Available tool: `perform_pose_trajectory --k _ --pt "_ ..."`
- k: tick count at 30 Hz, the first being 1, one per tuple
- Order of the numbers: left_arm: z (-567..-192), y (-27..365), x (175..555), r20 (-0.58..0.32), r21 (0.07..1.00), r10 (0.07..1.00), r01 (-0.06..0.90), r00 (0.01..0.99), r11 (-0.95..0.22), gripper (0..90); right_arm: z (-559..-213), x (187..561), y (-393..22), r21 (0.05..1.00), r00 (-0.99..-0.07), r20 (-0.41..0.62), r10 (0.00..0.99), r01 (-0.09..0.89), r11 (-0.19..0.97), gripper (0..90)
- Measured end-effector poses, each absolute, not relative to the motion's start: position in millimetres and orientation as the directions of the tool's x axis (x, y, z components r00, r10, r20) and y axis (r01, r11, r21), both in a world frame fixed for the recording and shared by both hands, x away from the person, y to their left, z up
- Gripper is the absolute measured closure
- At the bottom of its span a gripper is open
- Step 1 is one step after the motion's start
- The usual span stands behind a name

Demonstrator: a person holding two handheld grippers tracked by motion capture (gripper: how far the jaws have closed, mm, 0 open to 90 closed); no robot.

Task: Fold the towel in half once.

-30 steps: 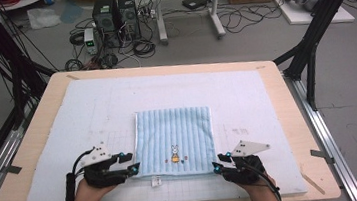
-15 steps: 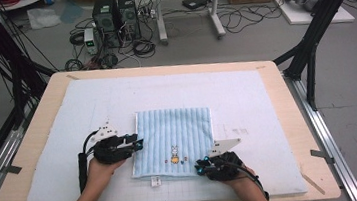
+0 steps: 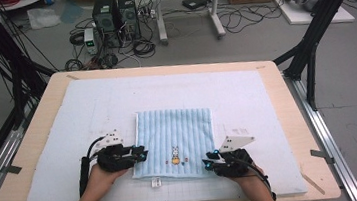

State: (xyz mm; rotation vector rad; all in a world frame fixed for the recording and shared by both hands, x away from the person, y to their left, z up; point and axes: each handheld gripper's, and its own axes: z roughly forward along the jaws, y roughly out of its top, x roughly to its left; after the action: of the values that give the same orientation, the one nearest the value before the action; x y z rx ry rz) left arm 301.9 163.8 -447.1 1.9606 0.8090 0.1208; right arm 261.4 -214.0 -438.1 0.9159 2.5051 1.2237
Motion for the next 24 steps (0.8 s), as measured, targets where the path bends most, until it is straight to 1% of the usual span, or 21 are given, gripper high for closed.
perform_pose_trajectory --k 3,5,7,9,11,12,13,14,15,16,18,20,21,23,24 --pt "-450 162 302 -0.198 0.792 0.609 0.492 0.768 -0.363 71.2 -447 265 -218 0.746 -0.78 0.09 0.619 0.465 0.478 68.5" --pt "-450 161 301 -0.191 0.784 0.619 0.498 0.762 -0.37 71.9 -446 265 -220 0.741 -0.783 0.1 0.614 0.471 0.48 68.4" --pt "-449 161 299 -0.208 0.771 0.631 0.522 0.747 -0.364 71.9 -444 262 -218 0.726 -0.794 0.076 0.603 0.459 0.512 68.3" --pt "-446 163 297 -0.238 0.749 0.629 0.552 0.741 -0.367 71.7 -442 260 -218 0.711 -0.798 0.081 0.597 0.466 0.526 67.9" --pt "-444 166 296 -0.247 0.742 0.619 0.557 0.745 -0.374 69.7 -440 261 -220 0.698 -0.805 0.085 0.588 0.469 0.541 64.1" --pt "-442 168 298 -0.241 0.75 0.62 0.548 0.747 -0.37 67.6 -439 263 -221 0.703 -0.802 0.107 0.588 0.479 0.526 61.7" --pt "-441 170 301 -0.23 0.761 0.627 0.539 0.744 -0.361 63.0 -436 266 -224 0.725 -0.794 0.136 0.593 0.488 0.486 61.0" --pt "-439 173 307 -0.222 0.773 0.644 0.535 0.732 -0.341 60.4 -435 269 -227 0.746 -0.789 0.148 0.597 0.485 0.456 60.7" --pt "-437 176 313 -0.224 0.787 0.662 0.533 0.715 -0.309 57.7 -432 274 -229 0.768 -0.775 0.161 0.611 0.487 0.416 59.6" --pt "-435 180 323 -0.218 0.811 0.68 0.517 0.7 -0.273 57.3 -429 280 -232 0.784 -0.762 0.156 0.629 0.483 0.391 59.7" --pt "-430 184 337 -0.196 0.831 0.704 0.497 0.682 -0.25 56.8 -425 292 -234 0.792 -0.732 0.133 0.668 0.484 0.373 62.8" --pt "-427 184 355 -0.164 0.858 0.714 0.456 0.68 -0.238 57.2 -422 307 -235 0.798 -0.696 0.113 0.709 0.488 0.353 69.1" --pt "-427 184 361 -0.165 0.862 0.718 0.452 0.676 -0.228 58.8 -420 316 -235 0.805 -0.678 0.102 0.728 0.486 0.34 72.6" --pt "-429 180 378 -0.175 0.86 0.727 0.463 0.664 -0.216 61.7 -419 333 -233 0.814 -0.645 0.105 0.757 0.493 0.307 76.0" --pt "-430 176 388 -0.176 0.849 0.736 0.479 0.654 -0.223 63.0 -419 340 -231 0.814 -0.638 0.099 0.764 0.494 0.307 76.2"
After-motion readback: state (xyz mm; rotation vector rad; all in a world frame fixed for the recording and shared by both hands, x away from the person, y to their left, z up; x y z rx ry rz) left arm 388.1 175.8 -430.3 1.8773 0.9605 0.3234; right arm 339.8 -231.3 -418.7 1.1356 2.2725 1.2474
